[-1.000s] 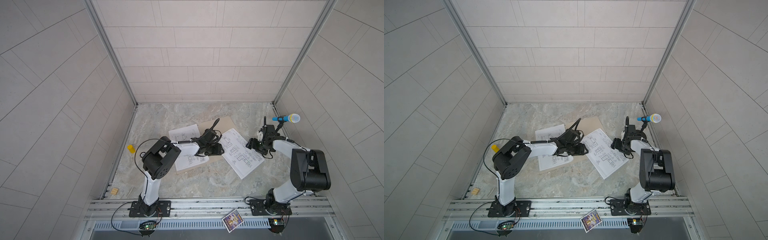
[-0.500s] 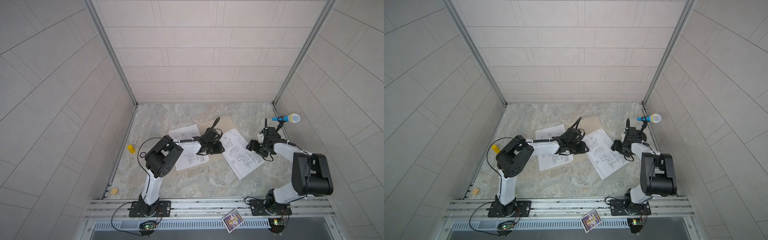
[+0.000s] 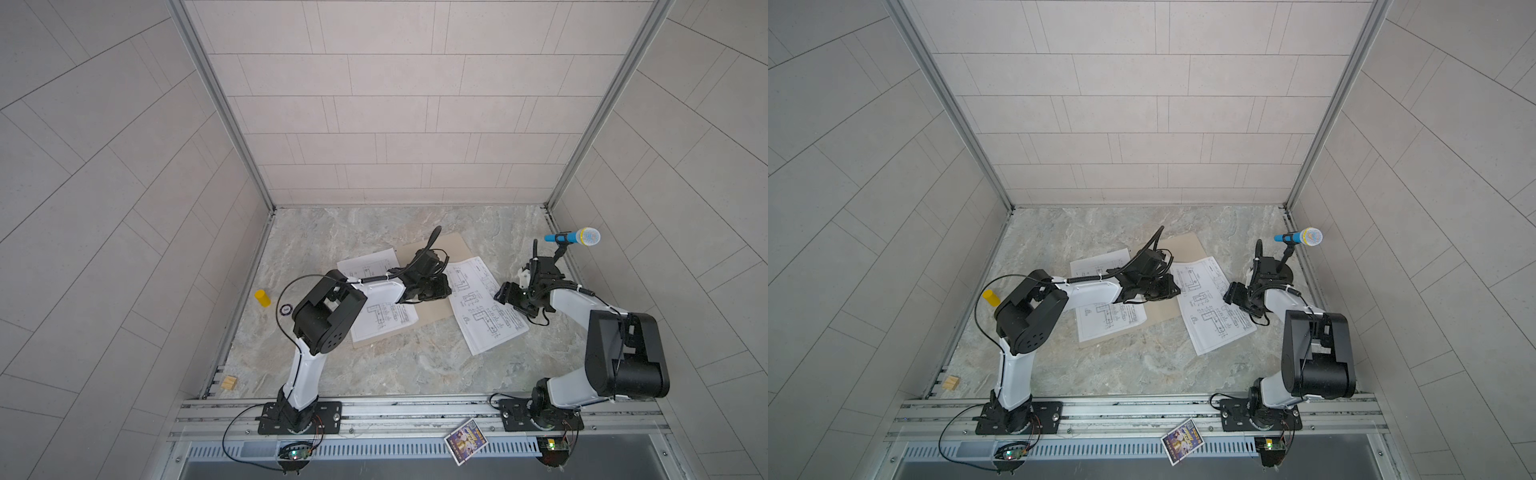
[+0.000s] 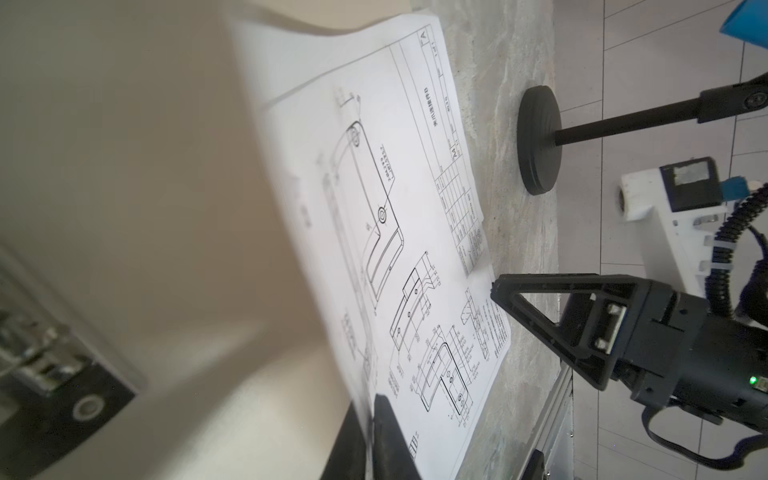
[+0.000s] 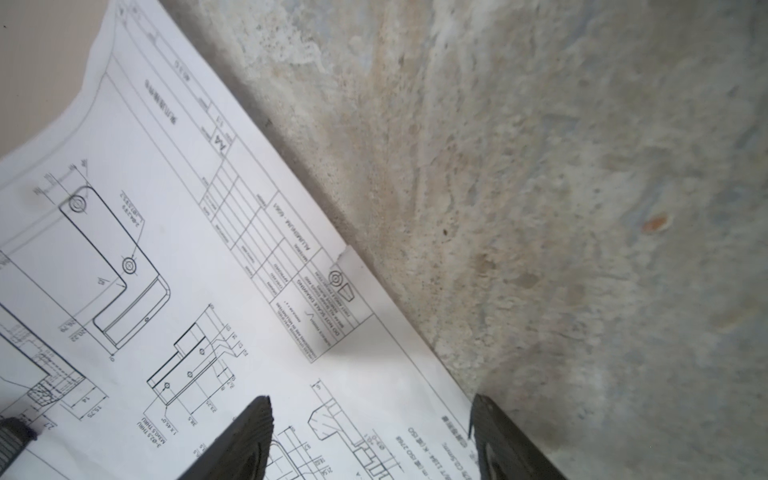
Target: Put the files into the folder
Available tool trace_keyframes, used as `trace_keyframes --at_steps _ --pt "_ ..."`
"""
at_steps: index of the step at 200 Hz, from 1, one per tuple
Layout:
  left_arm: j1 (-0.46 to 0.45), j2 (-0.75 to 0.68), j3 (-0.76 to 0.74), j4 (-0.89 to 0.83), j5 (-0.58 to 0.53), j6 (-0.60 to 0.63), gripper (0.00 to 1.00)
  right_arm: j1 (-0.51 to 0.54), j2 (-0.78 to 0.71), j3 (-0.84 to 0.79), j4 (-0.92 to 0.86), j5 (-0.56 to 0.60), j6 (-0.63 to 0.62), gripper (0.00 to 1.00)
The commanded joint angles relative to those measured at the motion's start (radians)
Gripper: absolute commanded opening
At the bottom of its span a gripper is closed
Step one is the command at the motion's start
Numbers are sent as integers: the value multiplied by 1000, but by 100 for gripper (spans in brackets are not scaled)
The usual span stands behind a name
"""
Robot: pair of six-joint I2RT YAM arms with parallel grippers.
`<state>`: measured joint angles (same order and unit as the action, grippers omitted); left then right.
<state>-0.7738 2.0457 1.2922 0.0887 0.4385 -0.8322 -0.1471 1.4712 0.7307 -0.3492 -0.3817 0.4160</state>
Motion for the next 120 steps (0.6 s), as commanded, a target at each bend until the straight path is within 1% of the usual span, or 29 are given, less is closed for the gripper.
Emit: trace_keyframes --at_steps 1,29,70,98,120 --pt "-2 32 30 -1 -11 10 6 -7 -25 7 -25 -8 1 76" --pt "9 54 61 0 -11 11 1 -6 -29 20 -25 -14 -1 76" --pt "50 62 122 -13 -27 14 0 -3 -75 51 -35 -20 7 77" --pt "92 93 206 -73 -20 44 0 20 -105 63 -25 -40 15 78" --pt "113 117 276 -156 -24 95 0 70 -94 78 -16 -45 19 78"
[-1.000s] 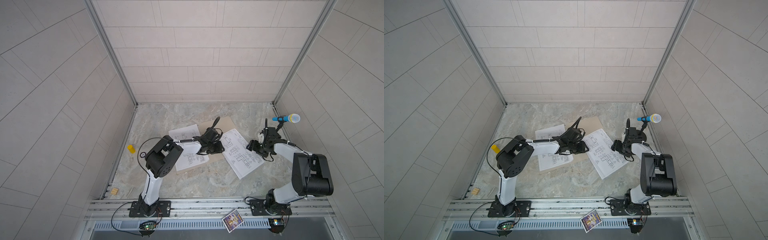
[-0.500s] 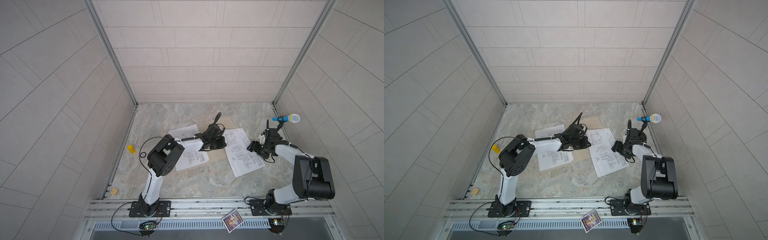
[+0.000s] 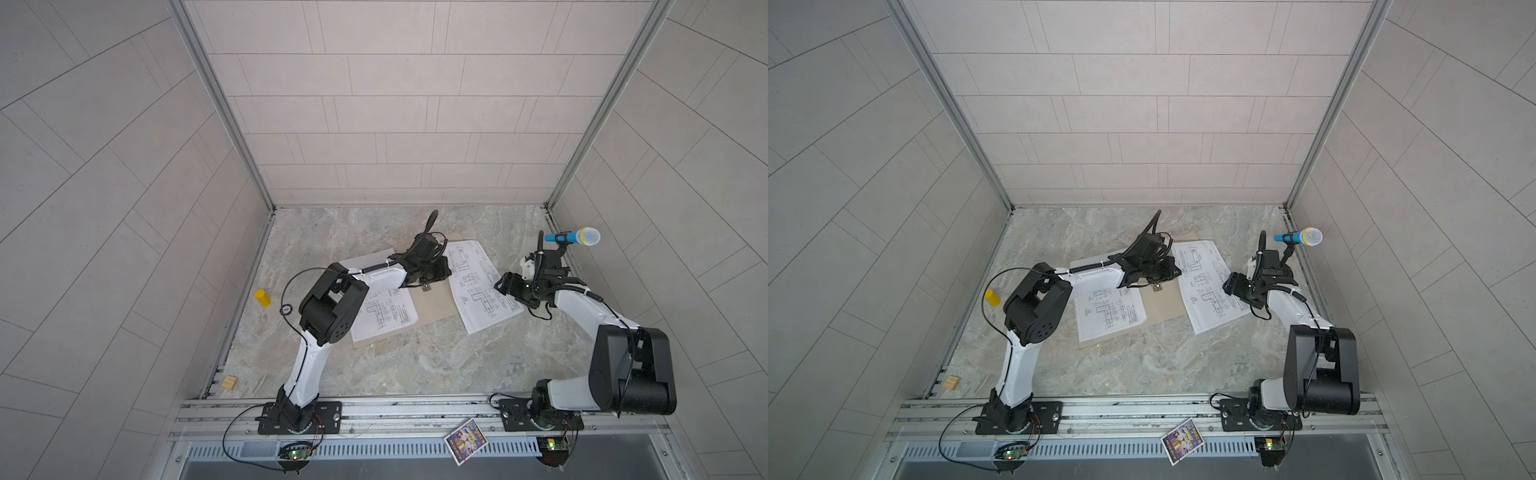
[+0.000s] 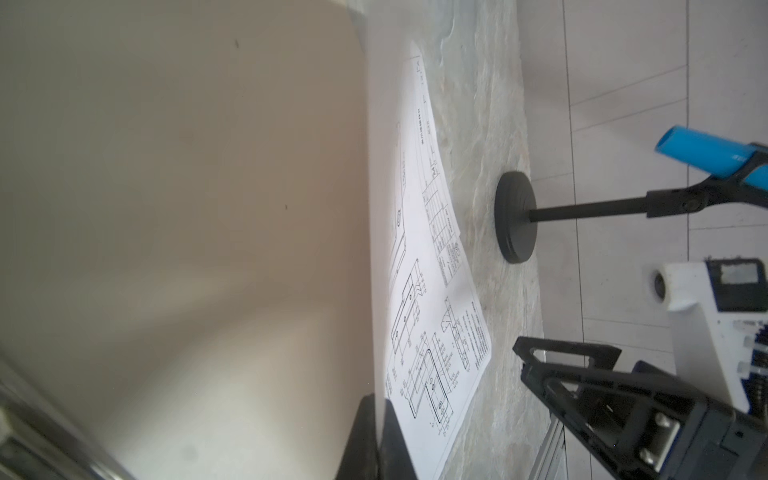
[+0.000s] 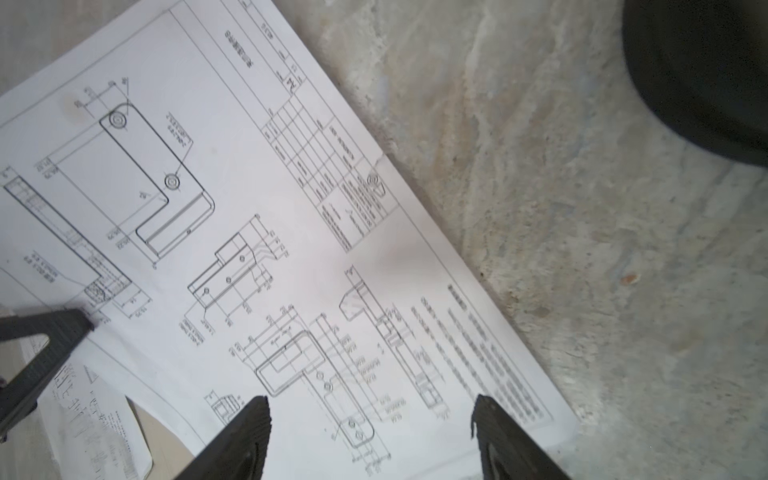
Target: Put the files into the folder
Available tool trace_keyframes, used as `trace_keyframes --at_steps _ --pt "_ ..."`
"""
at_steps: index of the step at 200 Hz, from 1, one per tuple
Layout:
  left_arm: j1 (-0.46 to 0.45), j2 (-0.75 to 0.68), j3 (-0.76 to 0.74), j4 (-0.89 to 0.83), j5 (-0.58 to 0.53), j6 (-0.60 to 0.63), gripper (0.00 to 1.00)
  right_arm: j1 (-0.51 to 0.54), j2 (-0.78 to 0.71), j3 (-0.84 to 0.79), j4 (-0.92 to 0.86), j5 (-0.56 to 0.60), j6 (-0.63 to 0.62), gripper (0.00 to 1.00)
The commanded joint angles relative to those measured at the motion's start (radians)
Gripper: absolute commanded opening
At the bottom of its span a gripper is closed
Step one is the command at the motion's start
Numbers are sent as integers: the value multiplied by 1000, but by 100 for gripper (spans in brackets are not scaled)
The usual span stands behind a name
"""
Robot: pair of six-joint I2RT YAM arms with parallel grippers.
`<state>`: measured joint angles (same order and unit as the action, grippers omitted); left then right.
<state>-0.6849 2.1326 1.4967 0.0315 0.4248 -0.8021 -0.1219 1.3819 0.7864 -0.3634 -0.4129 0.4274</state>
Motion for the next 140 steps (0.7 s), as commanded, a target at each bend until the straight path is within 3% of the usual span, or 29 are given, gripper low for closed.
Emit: trace_keyframes --at_steps 1,87,140 --pt "25 31 73 -103 -11 67 0 47 -3 23 -1 -15 9 78" --pt "88 84 156 -245 36 182 0 292 197 105 109 30 71 76" --pt "125 103 169 -263 52 186 0 365 265 129 147 41 112 74"
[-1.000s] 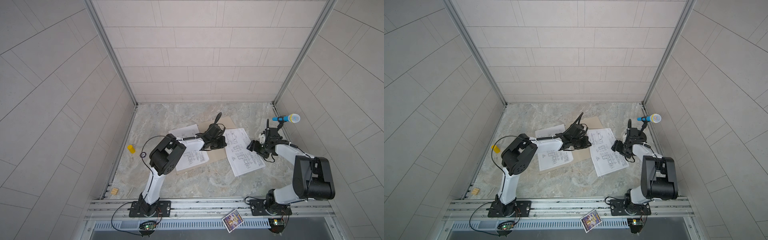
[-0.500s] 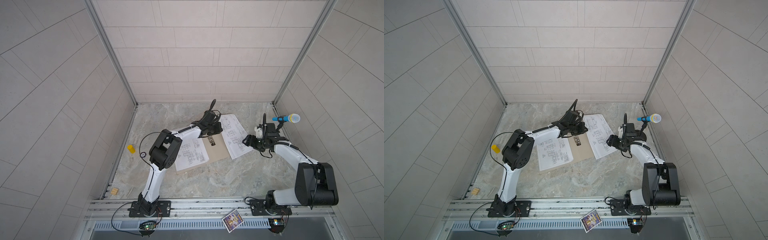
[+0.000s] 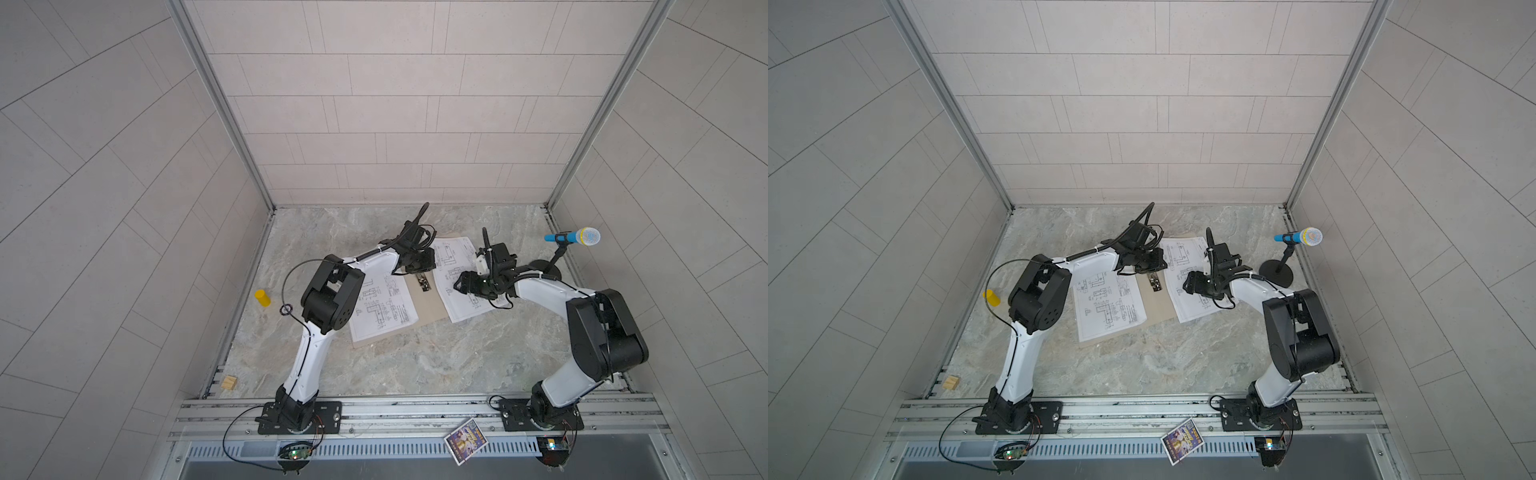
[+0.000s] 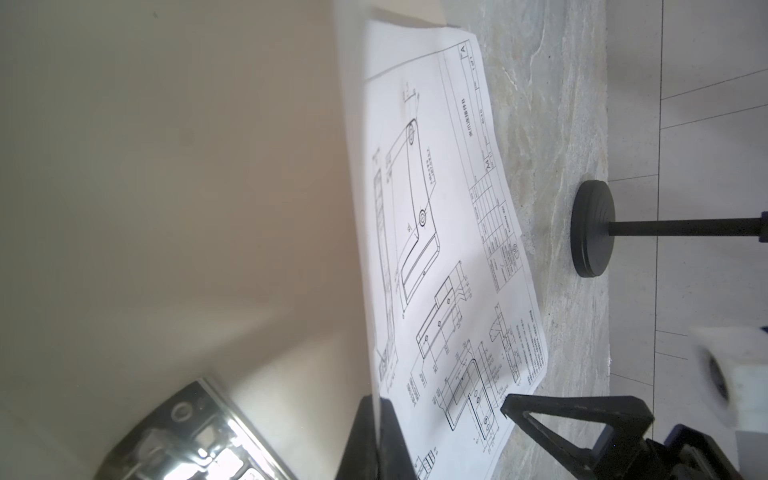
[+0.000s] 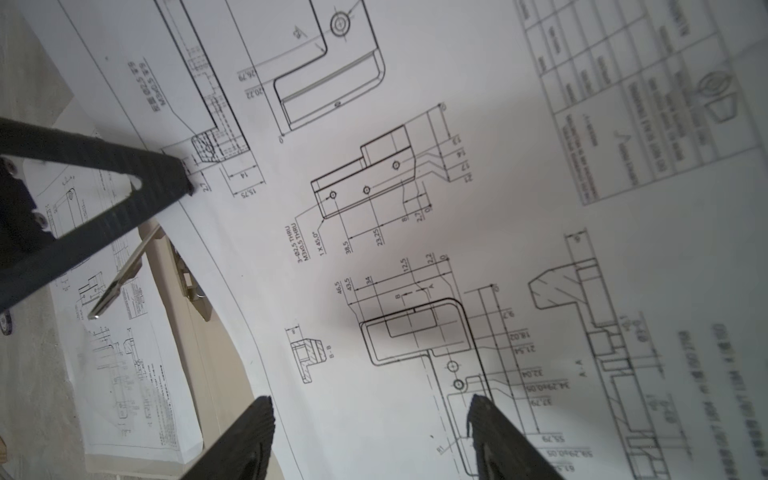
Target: Put the files into the folder
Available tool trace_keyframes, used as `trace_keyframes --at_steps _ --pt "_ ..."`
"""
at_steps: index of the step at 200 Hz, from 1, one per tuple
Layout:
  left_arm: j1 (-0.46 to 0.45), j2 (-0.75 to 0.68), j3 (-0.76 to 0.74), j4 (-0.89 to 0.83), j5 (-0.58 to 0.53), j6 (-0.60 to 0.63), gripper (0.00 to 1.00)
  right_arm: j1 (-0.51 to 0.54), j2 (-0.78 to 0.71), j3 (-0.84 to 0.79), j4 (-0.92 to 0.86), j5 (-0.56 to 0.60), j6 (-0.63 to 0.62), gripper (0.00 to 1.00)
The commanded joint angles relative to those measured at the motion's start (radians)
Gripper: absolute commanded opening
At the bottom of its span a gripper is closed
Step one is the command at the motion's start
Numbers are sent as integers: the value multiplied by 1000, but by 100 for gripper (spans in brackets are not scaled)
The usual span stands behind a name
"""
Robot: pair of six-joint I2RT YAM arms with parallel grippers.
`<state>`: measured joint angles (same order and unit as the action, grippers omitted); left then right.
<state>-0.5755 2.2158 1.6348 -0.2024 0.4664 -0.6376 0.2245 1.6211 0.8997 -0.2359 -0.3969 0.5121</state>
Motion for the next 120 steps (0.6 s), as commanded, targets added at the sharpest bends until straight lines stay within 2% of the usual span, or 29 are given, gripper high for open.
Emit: trace_keyframes --at_steps 1,44,56,85,120 --pt "15 21 31 -29 11 21 0 19 27 17 20 25 28 74" --pt "31 26 21 -24 12 9 3 51 86 48 26 34 39 73" --pt "33 27 21 -17 26 12 11 51 111 59 19 42 42 73" --pt "42 46 38 -19 50 14 37 52 155 83 -14 73 40 73" --pt "67 32 49 -63 50 35 54 52 202 107 -55 101 32 72"
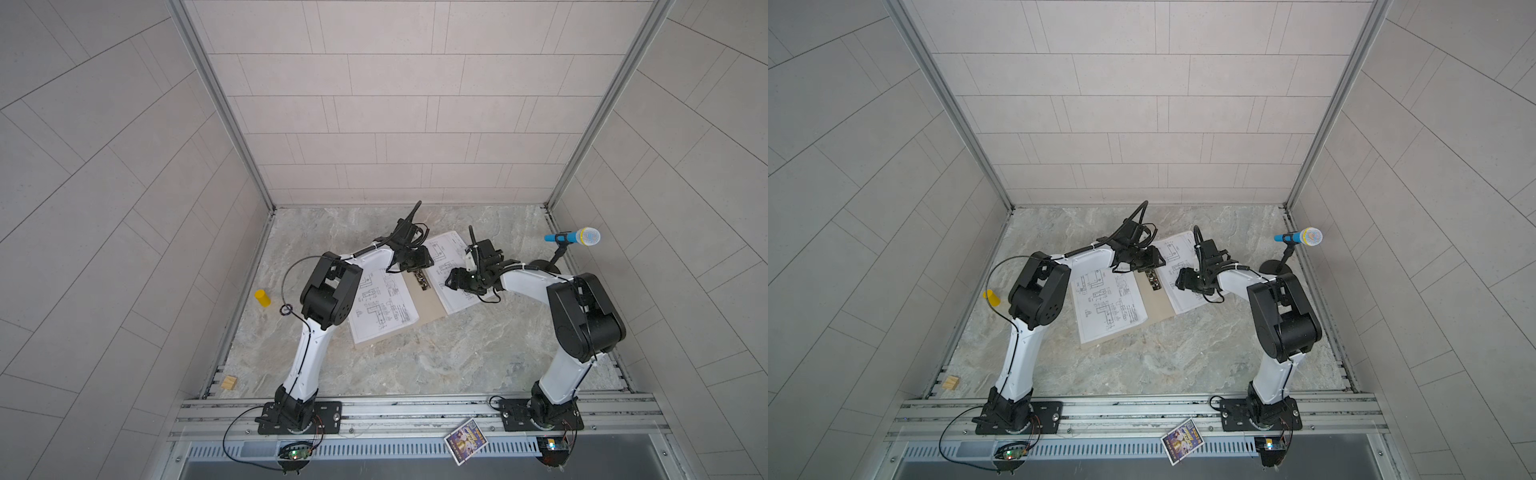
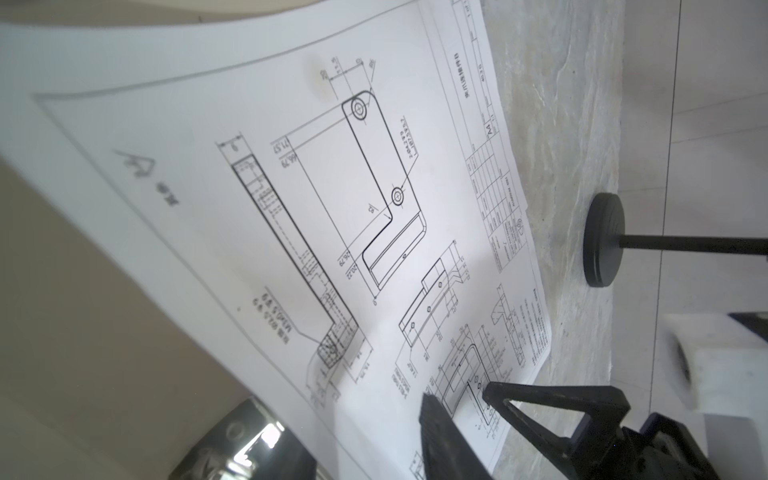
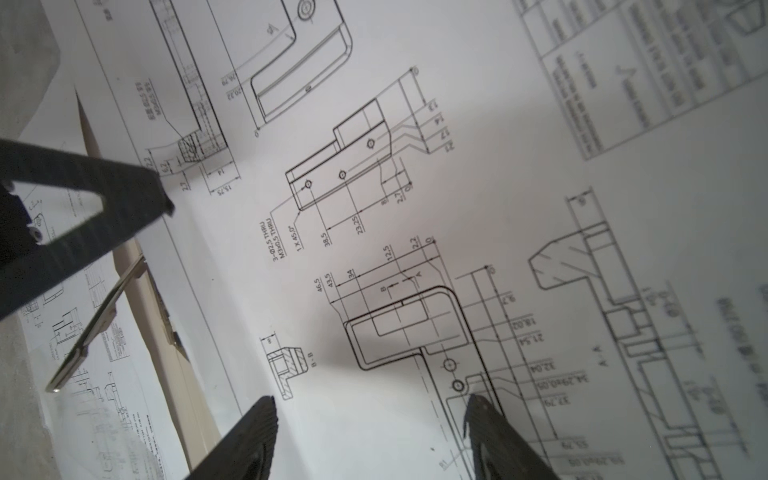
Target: Put the files into the folder
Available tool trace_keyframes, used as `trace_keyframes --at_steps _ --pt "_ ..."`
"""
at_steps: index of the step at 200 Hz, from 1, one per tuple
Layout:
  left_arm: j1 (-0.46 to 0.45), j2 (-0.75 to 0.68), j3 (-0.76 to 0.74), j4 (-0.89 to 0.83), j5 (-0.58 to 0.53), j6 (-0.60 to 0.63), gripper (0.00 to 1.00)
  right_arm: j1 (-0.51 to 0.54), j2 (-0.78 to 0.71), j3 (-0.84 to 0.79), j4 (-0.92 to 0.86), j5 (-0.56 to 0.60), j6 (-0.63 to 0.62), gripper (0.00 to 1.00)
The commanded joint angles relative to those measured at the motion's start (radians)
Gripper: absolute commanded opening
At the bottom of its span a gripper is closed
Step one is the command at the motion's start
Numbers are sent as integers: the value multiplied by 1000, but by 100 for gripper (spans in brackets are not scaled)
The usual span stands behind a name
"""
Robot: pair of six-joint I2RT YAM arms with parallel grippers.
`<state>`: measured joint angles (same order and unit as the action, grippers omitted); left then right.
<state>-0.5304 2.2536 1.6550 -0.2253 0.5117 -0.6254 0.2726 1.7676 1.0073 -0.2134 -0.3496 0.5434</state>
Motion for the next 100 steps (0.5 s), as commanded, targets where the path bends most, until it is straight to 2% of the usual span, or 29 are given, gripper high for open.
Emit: trace_keyframes --at_steps 1,23,47,78,100 --pt "24 -8 27 -42 4 24 54 4 58 -1 -78 54 1 72" --pt "55 -72 -4 -60 -20 55 67 4 73 -6 -76 54 6 71" --pt "81 -140 -8 -115 -37 110 75 4 91 -7 -74 47 11 70" --pt "89 -213 -29 -152 1 150 76 4 99 -16 -71 40 15 70" --pt "81 -265 -122 -96 72 128 75 4 105 -22 -66 36 17 70"
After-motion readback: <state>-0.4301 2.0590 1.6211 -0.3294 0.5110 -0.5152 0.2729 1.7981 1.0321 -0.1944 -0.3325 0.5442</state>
